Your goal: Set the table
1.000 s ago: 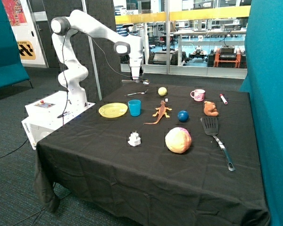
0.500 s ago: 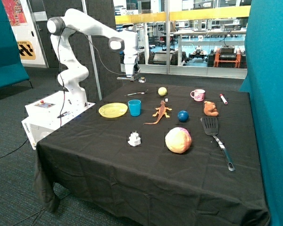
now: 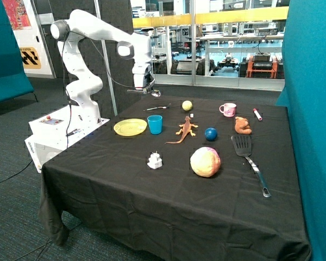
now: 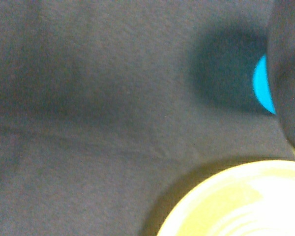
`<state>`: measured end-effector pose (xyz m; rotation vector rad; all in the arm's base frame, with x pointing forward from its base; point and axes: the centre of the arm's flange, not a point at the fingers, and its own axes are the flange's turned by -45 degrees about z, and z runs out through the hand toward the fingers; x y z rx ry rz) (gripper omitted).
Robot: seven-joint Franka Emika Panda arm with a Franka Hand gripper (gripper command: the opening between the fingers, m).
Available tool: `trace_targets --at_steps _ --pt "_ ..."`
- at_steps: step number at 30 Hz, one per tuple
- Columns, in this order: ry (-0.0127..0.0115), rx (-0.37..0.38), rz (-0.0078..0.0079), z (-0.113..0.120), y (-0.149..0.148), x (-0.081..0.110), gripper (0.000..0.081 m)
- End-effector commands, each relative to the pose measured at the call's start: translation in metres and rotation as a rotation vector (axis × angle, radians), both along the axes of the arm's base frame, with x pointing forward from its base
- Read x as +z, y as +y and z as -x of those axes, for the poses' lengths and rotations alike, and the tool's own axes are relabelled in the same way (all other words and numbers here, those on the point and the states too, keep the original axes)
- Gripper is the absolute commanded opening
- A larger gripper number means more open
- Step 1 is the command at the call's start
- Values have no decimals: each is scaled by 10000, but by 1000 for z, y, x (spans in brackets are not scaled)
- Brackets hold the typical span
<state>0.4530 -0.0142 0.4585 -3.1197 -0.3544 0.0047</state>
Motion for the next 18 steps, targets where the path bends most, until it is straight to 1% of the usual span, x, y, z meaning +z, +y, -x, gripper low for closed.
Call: trace_targets --at_steps 1,3,6,11,18 --pt "-32 -606 15 11 -41 4 0" --pt "-32 -602 15 13 -48 4 0" --pt "-31 -875 16 16 -60 3 0" --pt "-31 -1079 16 23 -77 1 0" --pt "-31 -1153 16 33 -94 -6 0"
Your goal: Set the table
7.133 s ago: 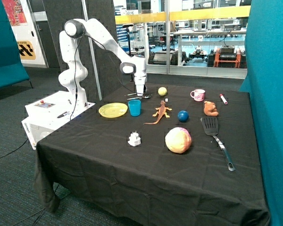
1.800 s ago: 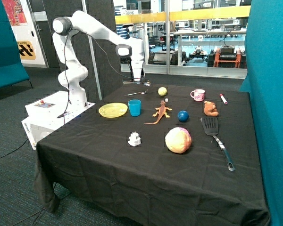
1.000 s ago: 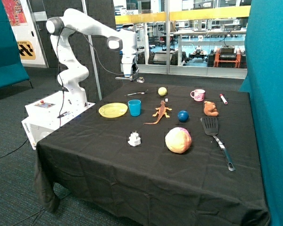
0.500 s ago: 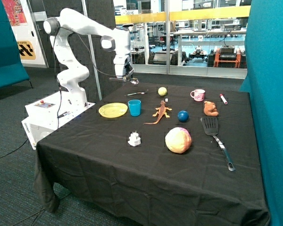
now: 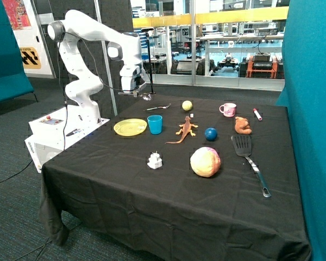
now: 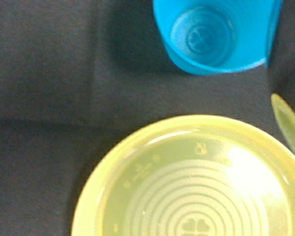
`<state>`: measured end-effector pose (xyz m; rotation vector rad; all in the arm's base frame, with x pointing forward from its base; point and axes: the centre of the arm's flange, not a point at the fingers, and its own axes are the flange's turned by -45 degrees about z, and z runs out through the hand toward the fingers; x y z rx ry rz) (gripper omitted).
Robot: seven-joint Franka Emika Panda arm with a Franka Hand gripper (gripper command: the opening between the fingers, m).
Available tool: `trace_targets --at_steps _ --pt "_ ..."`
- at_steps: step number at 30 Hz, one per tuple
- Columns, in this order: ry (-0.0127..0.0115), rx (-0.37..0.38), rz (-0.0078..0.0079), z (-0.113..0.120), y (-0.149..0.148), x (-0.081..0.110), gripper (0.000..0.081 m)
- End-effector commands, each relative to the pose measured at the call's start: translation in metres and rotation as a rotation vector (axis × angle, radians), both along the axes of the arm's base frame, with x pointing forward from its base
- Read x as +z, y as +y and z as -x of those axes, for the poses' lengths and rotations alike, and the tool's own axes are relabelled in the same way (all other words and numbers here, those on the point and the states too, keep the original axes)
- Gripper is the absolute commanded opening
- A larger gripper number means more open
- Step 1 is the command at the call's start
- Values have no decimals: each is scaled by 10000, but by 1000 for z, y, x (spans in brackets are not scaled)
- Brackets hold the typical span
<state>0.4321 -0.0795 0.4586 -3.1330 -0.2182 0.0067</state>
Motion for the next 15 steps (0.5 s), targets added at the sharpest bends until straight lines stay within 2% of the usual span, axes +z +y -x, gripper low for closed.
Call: trace_targets --at_steps 1,15 --pt "-43 -208 7 14 -31 -7 0" --pt "-43 -486 8 16 -60 -38 0"
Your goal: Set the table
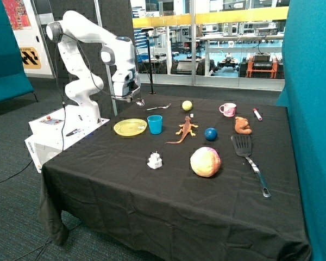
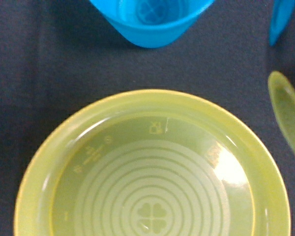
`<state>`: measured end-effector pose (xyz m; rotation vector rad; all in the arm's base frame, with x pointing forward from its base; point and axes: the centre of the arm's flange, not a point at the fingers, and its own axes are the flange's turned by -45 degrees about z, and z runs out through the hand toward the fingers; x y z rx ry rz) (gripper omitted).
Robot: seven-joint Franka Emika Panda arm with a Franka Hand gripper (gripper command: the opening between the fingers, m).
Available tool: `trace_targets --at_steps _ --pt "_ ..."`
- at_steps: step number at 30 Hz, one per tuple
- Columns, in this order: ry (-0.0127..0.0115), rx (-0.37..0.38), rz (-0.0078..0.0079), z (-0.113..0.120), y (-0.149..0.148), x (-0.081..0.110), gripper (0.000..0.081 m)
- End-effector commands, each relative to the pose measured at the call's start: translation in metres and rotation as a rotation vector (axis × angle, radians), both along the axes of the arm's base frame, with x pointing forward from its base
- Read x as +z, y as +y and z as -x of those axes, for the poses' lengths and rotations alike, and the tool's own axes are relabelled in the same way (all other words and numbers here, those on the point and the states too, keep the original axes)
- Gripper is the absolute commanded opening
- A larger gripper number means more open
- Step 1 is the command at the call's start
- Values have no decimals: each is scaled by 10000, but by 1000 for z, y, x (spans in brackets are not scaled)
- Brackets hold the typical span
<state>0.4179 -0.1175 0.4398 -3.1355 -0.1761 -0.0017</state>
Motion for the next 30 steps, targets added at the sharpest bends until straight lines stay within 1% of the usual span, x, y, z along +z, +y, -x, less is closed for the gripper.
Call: trace_targets --at_steps 1,3,7,10,14,20,22,27,28,29,30 --pt "10 -243 12 2 -24 -21 0" --pt "10 -330 12 5 -32 -26 0" --pt "10 -340 12 10 -38 -30 0" --pt "10 -517 12 20 -50 -33 0" --pt "10 -527 12 25 -55 -34 0" --pt "11 -941 12 36 -72 -34 0" --pt "11 -1131 12 37 -82 -33 0" --pt "11 -1287 12 36 -97 -31 0" --pt "11 -1117 12 35 -99 -32 0" --pt "11 -1166 12 35 -100 -32 0" --pt "11 -1062 12 34 -101 -32 0"
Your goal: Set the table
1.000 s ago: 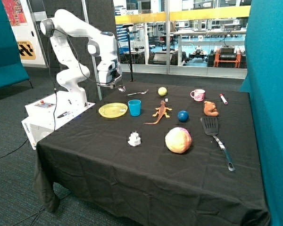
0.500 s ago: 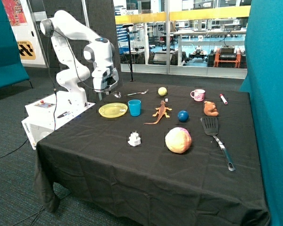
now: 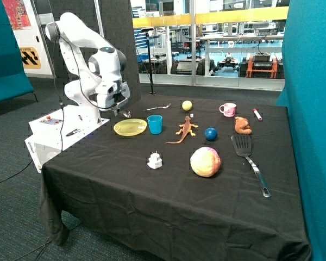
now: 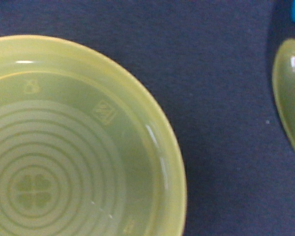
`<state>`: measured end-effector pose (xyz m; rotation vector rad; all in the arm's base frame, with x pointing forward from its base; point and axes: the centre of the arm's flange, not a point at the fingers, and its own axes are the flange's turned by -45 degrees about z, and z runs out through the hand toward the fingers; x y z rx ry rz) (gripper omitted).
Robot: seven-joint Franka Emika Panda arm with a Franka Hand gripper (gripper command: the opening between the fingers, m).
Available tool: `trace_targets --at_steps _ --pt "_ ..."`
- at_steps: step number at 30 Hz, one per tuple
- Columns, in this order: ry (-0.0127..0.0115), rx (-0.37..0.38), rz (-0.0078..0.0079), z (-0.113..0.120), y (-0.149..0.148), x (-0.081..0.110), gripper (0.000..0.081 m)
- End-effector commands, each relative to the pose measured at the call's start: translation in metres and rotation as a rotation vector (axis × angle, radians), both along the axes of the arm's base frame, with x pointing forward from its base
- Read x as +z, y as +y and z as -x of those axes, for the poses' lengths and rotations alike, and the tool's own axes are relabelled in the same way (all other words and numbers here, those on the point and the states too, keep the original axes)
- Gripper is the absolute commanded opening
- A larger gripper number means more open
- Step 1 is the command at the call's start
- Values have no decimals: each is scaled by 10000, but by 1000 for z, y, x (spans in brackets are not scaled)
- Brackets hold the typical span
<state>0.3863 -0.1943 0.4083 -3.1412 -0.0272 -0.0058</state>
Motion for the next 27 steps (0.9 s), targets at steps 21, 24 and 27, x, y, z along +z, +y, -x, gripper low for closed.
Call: trace_targets --at_steps 21,24,27 --pt "37 379 4 -19 -50 -18 0" --pt "37 339 4 -14 -56 -22 0" --pt "37 360 4 -10 -59 -25 0"
